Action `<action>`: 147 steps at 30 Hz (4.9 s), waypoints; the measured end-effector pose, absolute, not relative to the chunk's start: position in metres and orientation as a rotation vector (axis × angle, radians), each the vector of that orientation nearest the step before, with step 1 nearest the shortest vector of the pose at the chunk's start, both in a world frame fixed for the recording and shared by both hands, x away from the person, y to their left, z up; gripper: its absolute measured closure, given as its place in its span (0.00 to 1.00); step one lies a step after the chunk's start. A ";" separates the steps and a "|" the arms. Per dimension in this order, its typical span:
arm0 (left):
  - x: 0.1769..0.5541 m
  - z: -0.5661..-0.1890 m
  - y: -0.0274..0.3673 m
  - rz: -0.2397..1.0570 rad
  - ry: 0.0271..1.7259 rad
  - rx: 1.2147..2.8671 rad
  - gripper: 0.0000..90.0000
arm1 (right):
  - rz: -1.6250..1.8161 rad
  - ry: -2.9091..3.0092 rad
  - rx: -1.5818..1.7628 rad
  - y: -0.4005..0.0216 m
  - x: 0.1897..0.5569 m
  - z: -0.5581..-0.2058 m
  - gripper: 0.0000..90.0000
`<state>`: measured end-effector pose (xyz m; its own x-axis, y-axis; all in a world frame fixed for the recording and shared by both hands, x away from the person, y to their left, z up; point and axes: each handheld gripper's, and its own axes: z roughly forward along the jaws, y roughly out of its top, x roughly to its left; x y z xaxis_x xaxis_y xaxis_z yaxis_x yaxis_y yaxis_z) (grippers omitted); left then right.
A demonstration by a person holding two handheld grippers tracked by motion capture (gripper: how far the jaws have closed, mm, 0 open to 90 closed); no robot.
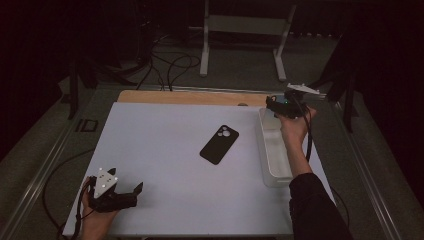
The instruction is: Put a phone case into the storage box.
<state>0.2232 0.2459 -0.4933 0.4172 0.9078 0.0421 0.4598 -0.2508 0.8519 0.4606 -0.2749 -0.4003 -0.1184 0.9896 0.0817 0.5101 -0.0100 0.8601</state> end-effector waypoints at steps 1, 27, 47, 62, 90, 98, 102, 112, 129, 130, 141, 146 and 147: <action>0.223 -0.493 0.246 0.705 1.169 1.871 0.00 | 1.044 1.684 1.569 -0.275 0.461 -0.402 0.19; 0.223 -0.494 0.247 0.706 1.171 1.868 0.00 | 0.903 1.735 1.623 -0.268 0.474 -0.436 0.18; 0.222 -0.494 0.248 0.708 1.178 1.869 0.00 | 0.915 1.724 1.640 -0.271 0.483 -0.438 0.08; 0.221 -0.494 0.248 0.714 1.181 1.867 0.00 | 0.963 1.744 1.602 -0.276 0.470 -0.424 0.08; 0.220 -0.490 0.247 0.730 1.176 1.850 0.00 | 1.252 1.951 1.207 -0.255 0.373 -0.385 0.09; 0.219 -0.486 0.248 0.722 1.169 1.824 0.00 | 1.379 1.957 1.107 -0.253 0.335 -0.388 0.09; 0.219 -0.482 0.249 0.722 1.163 1.808 0.00 | 1.412 1.944 1.090 -0.256 0.320 -0.393 0.09; 0.220 -0.476 0.243 0.728 1.137 1.808 0.00 | 1.424 1.906 1.059 -0.265 0.277 -0.423 0.09; 0.218 -0.470 0.240 0.740 1.122 1.803 0.00 | 1.461 1.856 1.052 -0.271 0.244 -0.459 0.09; 0.218 -0.470 0.240 0.739 1.123 1.804 0.00 | 1.458 1.856 1.049 -0.271 0.244 -0.460 0.09; 0.219 -0.457 0.235 0.741 1.092 1.805 0.00 | 1.473 1.859 1.049 -0.271 0.242 -0.469 0.09; 0.226 -0.446 0.224 0.746 1.067 1.830 0.00 | 1.477 1.878 1.054 -0.272 0.243 -0.471 0.09; 0.228 -0.444 0.221 0.741 1.057 1.837 0.00 | 1.474 1.880 1.052 -0.271 0.243 -0.471 0.09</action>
<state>0.2281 0.2206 -0.4441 0.4629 0.8836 0.0705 0.3683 -0.2640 0.8914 0.2428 -0.2715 -0.4711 -0.5596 0.8267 0.0588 0.2544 0.1039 0.9615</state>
